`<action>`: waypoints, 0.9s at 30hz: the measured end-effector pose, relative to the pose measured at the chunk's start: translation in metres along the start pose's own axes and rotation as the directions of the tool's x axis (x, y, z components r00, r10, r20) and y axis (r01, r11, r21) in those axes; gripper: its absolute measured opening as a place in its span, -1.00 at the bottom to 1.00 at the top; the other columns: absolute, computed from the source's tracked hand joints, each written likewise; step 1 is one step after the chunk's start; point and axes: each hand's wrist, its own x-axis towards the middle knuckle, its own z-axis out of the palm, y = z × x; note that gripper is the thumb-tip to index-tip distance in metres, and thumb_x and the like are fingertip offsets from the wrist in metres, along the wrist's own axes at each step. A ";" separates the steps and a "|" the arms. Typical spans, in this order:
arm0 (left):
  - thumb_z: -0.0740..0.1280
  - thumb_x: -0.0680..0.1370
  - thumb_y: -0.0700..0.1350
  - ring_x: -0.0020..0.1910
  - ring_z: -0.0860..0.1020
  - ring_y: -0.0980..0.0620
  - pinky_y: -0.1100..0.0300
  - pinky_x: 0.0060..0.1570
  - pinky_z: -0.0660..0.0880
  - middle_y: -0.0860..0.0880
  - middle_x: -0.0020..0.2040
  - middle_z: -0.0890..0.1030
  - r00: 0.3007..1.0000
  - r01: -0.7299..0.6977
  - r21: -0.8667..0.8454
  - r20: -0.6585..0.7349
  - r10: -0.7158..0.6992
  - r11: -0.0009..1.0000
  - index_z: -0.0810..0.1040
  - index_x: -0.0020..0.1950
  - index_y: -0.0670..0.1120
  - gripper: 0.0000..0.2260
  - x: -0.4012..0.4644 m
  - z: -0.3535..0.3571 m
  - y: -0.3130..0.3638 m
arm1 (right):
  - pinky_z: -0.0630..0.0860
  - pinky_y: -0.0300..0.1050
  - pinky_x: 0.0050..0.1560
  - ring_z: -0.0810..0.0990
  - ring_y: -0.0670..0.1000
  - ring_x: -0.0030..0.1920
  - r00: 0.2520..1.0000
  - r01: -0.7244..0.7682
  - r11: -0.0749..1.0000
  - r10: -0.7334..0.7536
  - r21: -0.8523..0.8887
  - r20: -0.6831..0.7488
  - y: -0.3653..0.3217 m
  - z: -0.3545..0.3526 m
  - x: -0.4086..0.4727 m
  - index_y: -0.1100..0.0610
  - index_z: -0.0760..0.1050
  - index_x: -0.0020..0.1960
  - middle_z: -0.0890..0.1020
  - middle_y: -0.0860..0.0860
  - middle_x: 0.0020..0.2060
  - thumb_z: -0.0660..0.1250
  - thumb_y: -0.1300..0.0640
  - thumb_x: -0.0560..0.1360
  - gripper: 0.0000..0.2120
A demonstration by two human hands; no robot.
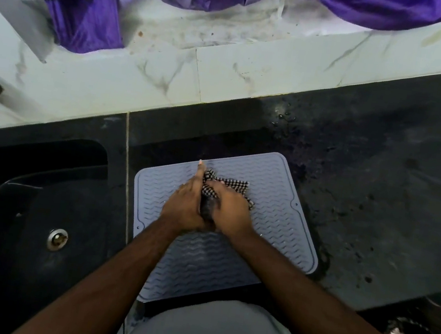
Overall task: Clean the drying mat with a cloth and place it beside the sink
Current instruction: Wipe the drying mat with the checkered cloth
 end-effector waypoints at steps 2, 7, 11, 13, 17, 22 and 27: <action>0.67 0.10 0.28 0.53 0.31 -0.10 -0.08 0.43 0.38 -0.11 0.60 0.27 1.000 -0.008 -0.058 -0.011 0.007 0.998 -0.45 0.57 0.20 0.47 -0.004 -0.002 0.003 | 0.43 -0.11 0.34 0.56 0.00 0.25 0.997 -0.049 0.984 0.037 0.170 0.071 0.005 -0.020 -0.001 0.09 0.49 0.38 0.61 0.04 0.27 0.31 0.26 0.57 -0.62; 0.44 0.20 0.54 0.59 0.18 -0.07 -0.11 0.54 0.22 -0.03 0.65 0.12 0.997 0.011 0.093 -0.082 -0.004 0.996 -0.11 0.67 0.08 0.25 -0.025 -0.007 -0.007 | 0.40 -0.33 0.27 0.51 -0.16 0.22 0.979 -0.114 0.952 0.157 0.285 -0.133 0.026 -0.057 -0.022 0.04 0.49 0.40 0.61 -0.09 0.23 0.32 0.22 0.59 -0.62; 0.39 0.28 0.54 0.62 0.09 -0.08 -0.08 0.57 0.08 -0.04 0.66 0.08 0.979 0.061 0.188 -0.201 -0.023 0.980 -0.04 0.68 0.03 0.17 -0.048 -0.009 -0.026 | 0.44 -0.10 0.35 0.56 -0.06 0.21 0.865 -0.167 0.979 0.202 0.116 -0.459 0.043 -0.070 -0.023 0.03 0.43 0.44 0.62 0.00 0.27 0.29 0.20 0.59 -0.57; 0.35 0.27 0.57 0.64 0.01 -0.05 -0.05 0.58 0.01 -0.06 0.67 0.03 0.976 0.109 0.243 -0.211 -0.057 0.964 -0.07 0.68 0.01 0.19 -0.057 -0.009 -0.032 | 0.36 0.11 0.45 0.52 0.07 0.32 0.874 -0.234 0.972 0.224 0.032 -0.431 0.049 -0.060 -0.020 0.06 0.41 0.47 0.58 0.05 0.33 0.26 0.22 0.60 -0.56; 0.29 0.24 0.62 0.65 -0.06 0.01 -0.03 0.62 -0.07 -0.04 0.68 -0.05 0.967 0.202 0.203 -0.199 -0.161 0.958 -0.10 0.68 -0.02 0.23 -0.071 -0.001 -0.044 | 0.05 0.09 0.59 0.25 0.13 0.54 0.888 -0.307 0.951 0.273 -0.034 -0.369 0.045 -0.015 -0.023 0.11 0.34 0.52 0.40 0.10 0.49 0.17 0.28 0.61 -0.52; 0.25 0.18 0.67 0.64 -0.13 0.09 0.06 0.59 -0.24 0.01 0.68 -0.09 0.959 0.235 0.154 -0.201 -0.202 0.960 -0.12 0.68 -0.05 0.31 -0.066 0.001 -0.048 | -0.05 -0.02 0.59 0.17 0.11 0.59 0.918 -0.252 0.958 0.192 -0.137 -0.348 0.010 0.042 -0.031 0.09 0.31 0.54 0.31 0.11 0.55 0.16 0.27 0.60 -0.50; 0.40 0.32 0.47 0.65 -0.07 0.04 0.02 0.61 -0.17 -0.02 0.68 -0.04 0.960 0.219 0.142 -0.206 -0.188 0.965 -0.05 0.68 -0.09 0.16 -0.065 0.002 -0.053 | 0.01 -0.03 0.59 0.23 0.11 0.56 0.968 -0.141 0.972 0.096 -0.189 -0.233 -0.029 0.072 -0.036 0.09 0.35 0.51 0.35 0.12 0.53 0.25 0.26 0.53 -0.46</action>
